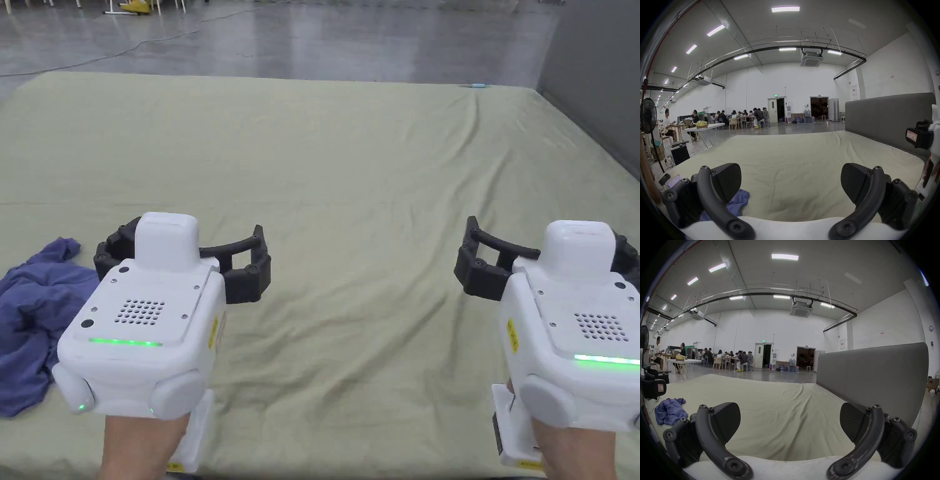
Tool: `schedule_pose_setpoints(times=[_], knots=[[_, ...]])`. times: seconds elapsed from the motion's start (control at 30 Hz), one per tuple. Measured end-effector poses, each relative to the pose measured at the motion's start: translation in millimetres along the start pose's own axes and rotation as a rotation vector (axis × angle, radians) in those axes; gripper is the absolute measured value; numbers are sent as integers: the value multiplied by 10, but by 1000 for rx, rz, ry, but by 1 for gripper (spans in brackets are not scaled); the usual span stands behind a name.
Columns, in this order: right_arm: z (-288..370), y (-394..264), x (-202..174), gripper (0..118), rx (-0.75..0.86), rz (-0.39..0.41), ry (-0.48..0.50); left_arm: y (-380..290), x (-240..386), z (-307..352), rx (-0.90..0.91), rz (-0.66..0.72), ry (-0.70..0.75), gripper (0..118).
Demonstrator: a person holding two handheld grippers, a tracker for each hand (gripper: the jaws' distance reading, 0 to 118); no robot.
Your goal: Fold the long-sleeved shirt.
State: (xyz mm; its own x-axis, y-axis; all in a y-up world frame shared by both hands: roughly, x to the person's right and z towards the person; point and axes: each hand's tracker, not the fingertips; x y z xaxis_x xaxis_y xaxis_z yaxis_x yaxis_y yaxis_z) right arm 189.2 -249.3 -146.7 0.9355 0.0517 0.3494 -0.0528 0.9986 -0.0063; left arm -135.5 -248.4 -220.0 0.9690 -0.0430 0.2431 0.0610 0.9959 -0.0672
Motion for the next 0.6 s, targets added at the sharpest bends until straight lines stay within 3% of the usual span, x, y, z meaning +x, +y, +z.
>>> schedule_pose_setpoints(times=[0.6], knots=[[27,1,35,118,9,0,-10,16,-10,88,7,15,36,118]])
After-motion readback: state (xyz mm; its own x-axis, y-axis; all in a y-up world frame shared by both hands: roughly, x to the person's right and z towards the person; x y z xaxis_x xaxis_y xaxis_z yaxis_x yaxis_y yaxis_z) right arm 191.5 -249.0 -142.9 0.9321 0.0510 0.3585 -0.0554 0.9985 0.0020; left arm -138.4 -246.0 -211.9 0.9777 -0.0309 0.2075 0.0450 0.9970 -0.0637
